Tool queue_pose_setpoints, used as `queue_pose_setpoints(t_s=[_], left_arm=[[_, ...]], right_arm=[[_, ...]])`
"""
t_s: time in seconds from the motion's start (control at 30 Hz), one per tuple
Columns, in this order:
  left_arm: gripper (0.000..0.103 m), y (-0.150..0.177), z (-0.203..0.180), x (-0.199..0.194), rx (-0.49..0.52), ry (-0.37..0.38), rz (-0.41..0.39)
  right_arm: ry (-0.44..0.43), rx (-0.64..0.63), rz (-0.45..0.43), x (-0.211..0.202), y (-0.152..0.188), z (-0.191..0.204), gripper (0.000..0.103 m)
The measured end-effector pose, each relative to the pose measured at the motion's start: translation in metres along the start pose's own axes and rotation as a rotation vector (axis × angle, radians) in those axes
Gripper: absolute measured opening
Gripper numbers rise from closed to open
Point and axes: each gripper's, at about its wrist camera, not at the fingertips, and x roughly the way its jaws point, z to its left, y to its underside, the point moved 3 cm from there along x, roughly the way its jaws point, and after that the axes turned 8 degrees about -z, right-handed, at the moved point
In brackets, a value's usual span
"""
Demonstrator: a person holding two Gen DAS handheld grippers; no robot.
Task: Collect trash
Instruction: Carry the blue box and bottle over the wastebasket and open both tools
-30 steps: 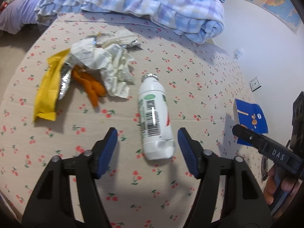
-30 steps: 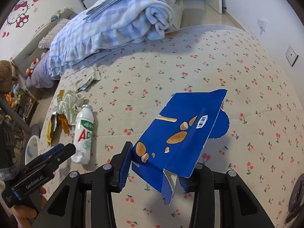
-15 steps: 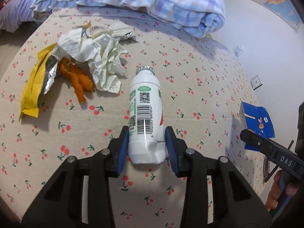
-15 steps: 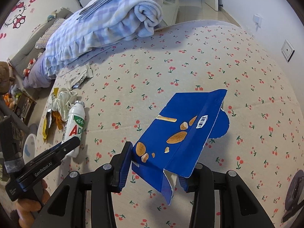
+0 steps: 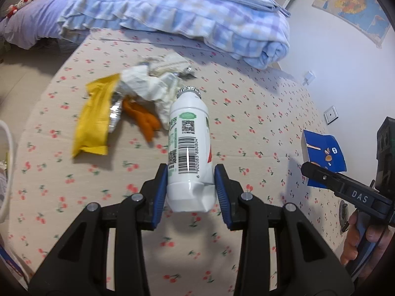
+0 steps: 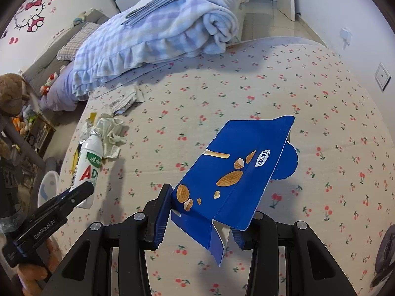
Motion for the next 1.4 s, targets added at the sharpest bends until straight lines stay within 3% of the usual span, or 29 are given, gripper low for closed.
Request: queue_pose_setpoints(t_s=[0.37,1.0,1.4], left_arm=[[0.04,0.0,0.055,-0.041,-0.044,-0.064,-0.048],[0.04,0.021,0.183,-0.117,-0.186,-0.232,-0.117],[0.04,0.032,0.244,-0.134,-0.293,-0.322,-0.116]], right_arm=[[-0.057,-0.051,-0.002,0.004,0.003,0.054,0.044],[-0.16,-0.205,0.038,0.025,0.029,0.177,0.044],[-0.242,-0.313,0.068,0.037,0.05,0.253,0.044]])
